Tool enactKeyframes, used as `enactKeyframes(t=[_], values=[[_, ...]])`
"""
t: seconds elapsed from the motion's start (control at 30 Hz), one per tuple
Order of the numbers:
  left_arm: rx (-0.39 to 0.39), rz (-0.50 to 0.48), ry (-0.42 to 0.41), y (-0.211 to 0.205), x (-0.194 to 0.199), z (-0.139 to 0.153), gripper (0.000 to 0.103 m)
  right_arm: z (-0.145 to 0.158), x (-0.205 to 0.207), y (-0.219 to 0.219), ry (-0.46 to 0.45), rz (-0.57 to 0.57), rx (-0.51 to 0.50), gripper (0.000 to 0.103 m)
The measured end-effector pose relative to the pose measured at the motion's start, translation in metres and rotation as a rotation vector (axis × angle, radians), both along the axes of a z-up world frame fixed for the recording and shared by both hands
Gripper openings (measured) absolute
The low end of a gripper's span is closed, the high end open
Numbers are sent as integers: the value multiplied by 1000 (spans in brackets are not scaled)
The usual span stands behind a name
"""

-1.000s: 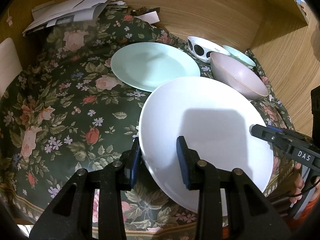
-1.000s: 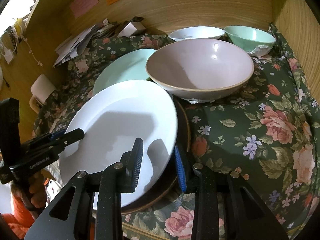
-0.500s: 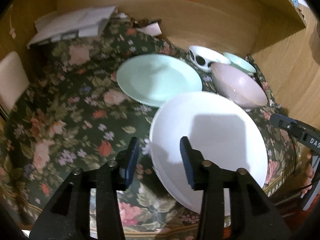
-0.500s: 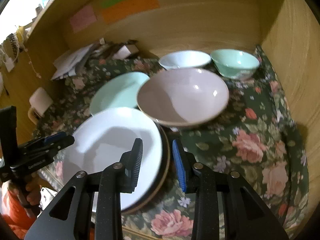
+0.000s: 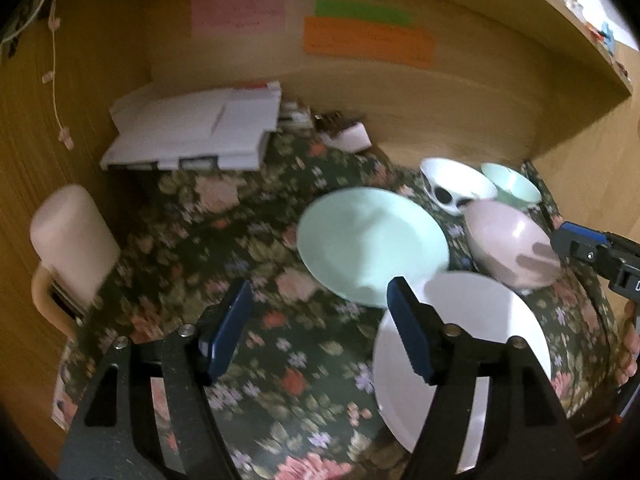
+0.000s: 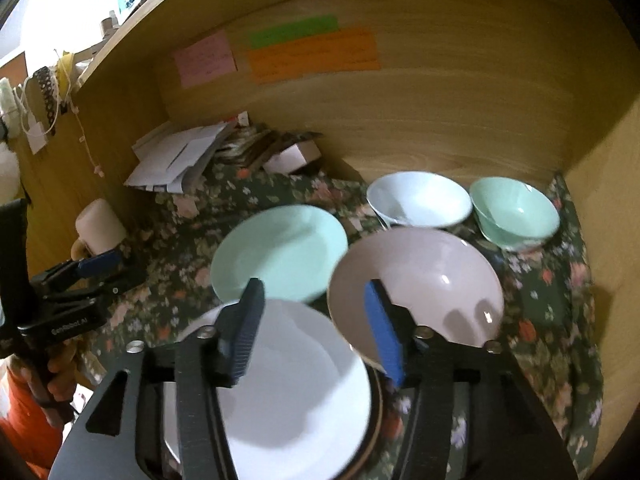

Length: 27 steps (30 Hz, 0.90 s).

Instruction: Organize plates and bowls

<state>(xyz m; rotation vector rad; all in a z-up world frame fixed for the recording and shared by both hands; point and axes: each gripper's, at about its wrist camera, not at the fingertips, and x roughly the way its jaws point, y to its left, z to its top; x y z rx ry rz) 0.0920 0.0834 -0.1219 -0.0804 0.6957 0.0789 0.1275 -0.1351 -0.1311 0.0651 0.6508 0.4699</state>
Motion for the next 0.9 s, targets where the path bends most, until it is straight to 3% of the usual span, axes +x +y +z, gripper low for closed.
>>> enactKeyframes(t=[0.13, 0.17, 0.23, 0.67, 0.9], values=[[-6, 23, 6, 11, 15, 3, 73, 3, 23, 11, 1, 19, -26, 52], [-7, 33, 12, 14, 22, 3, 80, 3, 31, 15, 4, 24, -38, 52], [-11, 43, 10, 18, 29, 2, 83, 1, 45, 20, 14, 33, -56, 52], [-26, 59, 119, 38, 83, -29, 83, -35, 140, 50, 191, 117, -158, 52], [-39, 48, 176, 44, 106, -49, 83, -54, 171, 66, 260, 112, -226, 52]])
